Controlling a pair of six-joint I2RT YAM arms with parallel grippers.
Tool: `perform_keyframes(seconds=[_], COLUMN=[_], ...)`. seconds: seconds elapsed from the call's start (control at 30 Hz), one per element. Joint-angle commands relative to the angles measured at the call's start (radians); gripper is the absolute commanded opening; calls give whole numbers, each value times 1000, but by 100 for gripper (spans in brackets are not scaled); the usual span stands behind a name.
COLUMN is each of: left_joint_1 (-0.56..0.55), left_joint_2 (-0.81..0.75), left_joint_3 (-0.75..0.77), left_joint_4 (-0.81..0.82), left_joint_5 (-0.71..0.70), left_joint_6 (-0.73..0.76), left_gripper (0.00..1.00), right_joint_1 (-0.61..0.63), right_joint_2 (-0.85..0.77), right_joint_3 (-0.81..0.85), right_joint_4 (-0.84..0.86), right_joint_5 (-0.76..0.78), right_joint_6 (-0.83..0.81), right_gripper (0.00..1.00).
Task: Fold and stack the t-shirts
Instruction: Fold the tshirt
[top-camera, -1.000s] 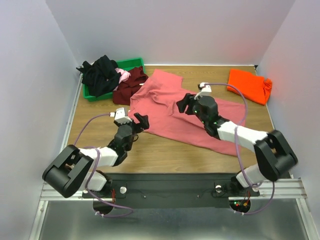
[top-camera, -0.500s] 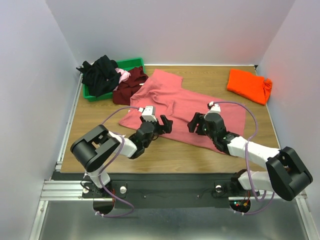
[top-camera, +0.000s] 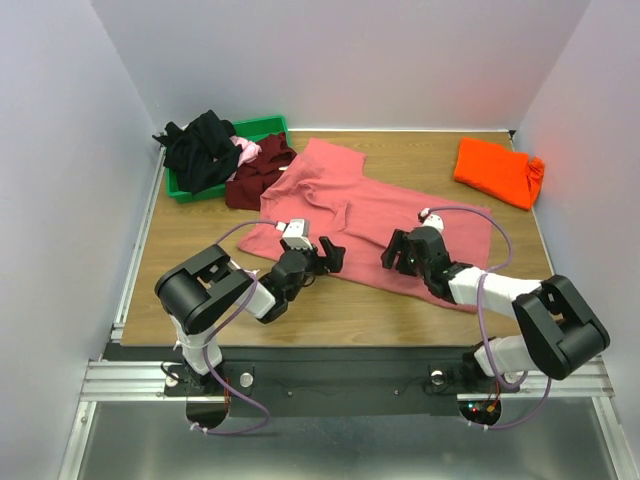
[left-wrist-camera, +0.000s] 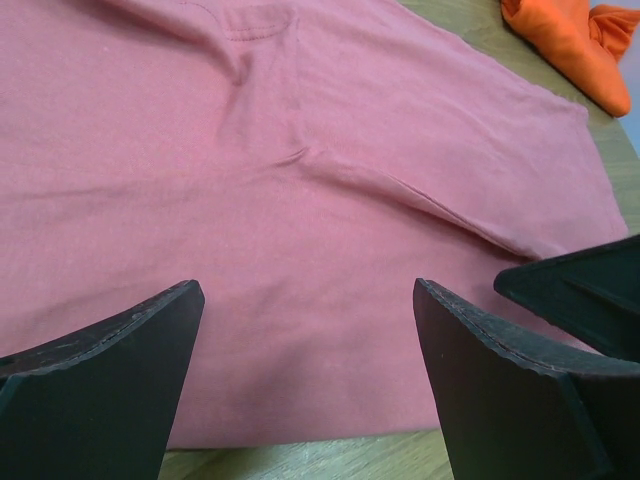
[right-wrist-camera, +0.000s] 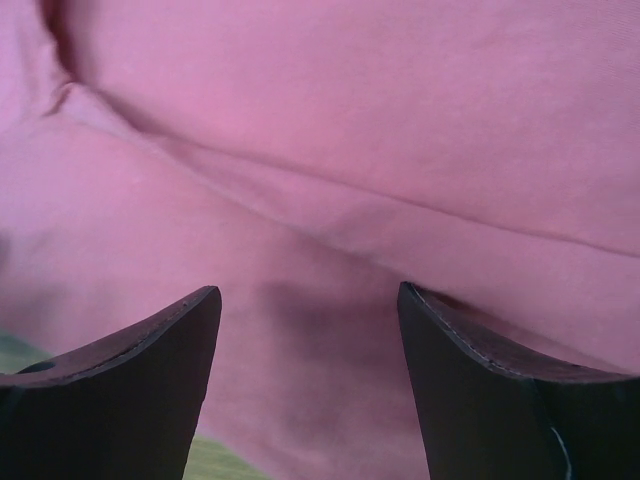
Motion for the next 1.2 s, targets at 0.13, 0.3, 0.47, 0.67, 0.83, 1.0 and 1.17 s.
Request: perform_keyframes(seconds=[0.13,0.3,0.47,0.67,0.83,1.0,1.17], left_joint_1=[-3,-4,-3,0,3,3,12], left_joint_2=[-22,-31,-26,-25,-28,-38,-52], left_joint_3=[-44,-59,-70,-91,-102,-108,-102], left_joint_4=[88,82,82,94,100,95,88], left_joint_5=[-28,-44,-58,-68,-70,-78,-82], left_joint_6=[4,9,15,15,16,21,29], left_gripper=[98,98,98,99,98,99,98], right_joint_1=[-105,-132,-153,-248,-288,-291,-293], right_joint_2=[77,140,148,189,231,137,25], right_joint_3=[29,92,172,252,308,253,184], right_joint_4=[107,136,133,132,133,130,89], right_joint_5=[0,50,85,56,51,39,54], right_joint_6=[-7,-41,-82,-125,-155,-138,-116], right_gripper=[78,77,77,78,77,77,78])
